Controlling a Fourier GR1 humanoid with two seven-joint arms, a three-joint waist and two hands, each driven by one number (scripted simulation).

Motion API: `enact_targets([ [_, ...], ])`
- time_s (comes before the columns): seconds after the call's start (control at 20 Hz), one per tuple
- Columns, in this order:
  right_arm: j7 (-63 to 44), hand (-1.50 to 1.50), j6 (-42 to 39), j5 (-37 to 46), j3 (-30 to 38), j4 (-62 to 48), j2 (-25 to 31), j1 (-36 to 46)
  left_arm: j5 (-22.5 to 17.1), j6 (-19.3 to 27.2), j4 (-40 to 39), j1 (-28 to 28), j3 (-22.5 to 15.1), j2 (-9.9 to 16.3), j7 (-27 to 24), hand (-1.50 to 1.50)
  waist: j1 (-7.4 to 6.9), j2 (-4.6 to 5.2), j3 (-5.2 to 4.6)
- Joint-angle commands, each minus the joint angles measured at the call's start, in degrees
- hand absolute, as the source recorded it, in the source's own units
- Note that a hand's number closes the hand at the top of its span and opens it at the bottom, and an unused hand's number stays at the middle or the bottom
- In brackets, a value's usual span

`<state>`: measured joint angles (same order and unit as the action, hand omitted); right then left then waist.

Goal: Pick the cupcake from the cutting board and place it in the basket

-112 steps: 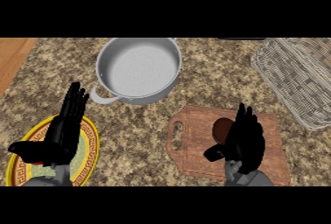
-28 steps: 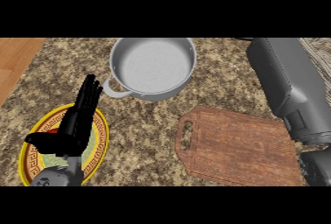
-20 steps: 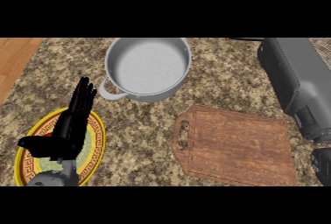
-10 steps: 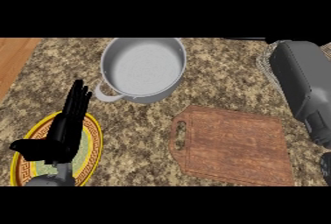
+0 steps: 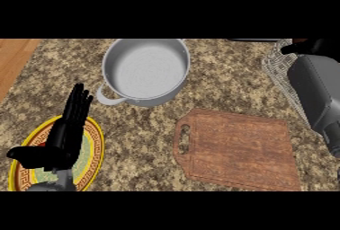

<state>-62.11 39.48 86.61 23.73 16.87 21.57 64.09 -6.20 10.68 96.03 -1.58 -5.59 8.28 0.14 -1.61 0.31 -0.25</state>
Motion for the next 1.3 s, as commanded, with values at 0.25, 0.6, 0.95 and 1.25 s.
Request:
enact_targets([
  [0.25,-1.72,1.50,3.97,-2.87,1.96,0.72,-0.62,-5.38,1.17,-0.19,-1.83,1.55,-0.06,-1.23,-2.95,0.00,0.68,0.00,0.26],
  [0.6,2.92,1.50,7.90,-6.37,4.41,0.37,1.63,-7.96,-0.34,-1.36,-0.15,-1.93,2.17,0.40,1.79,0.00,0.05,0.28,0.33],
  [0.95,-1.89,1.50,9.33,-5.65,4.55,2.52,0.07,-10.42,2.26,0.02,-0.82,1.01,-0.35,-2.14,-1.23,0.00,0.75,0.02,0.26],
  [1.25,7.38,-1.50,9.71,-10.78,7.15,1.74,1.46,-12.73,1.61,-0.71,-1.14,0.07,0.73,-1.49,-0.91,0.00,0.36,0.39,0.34],
])
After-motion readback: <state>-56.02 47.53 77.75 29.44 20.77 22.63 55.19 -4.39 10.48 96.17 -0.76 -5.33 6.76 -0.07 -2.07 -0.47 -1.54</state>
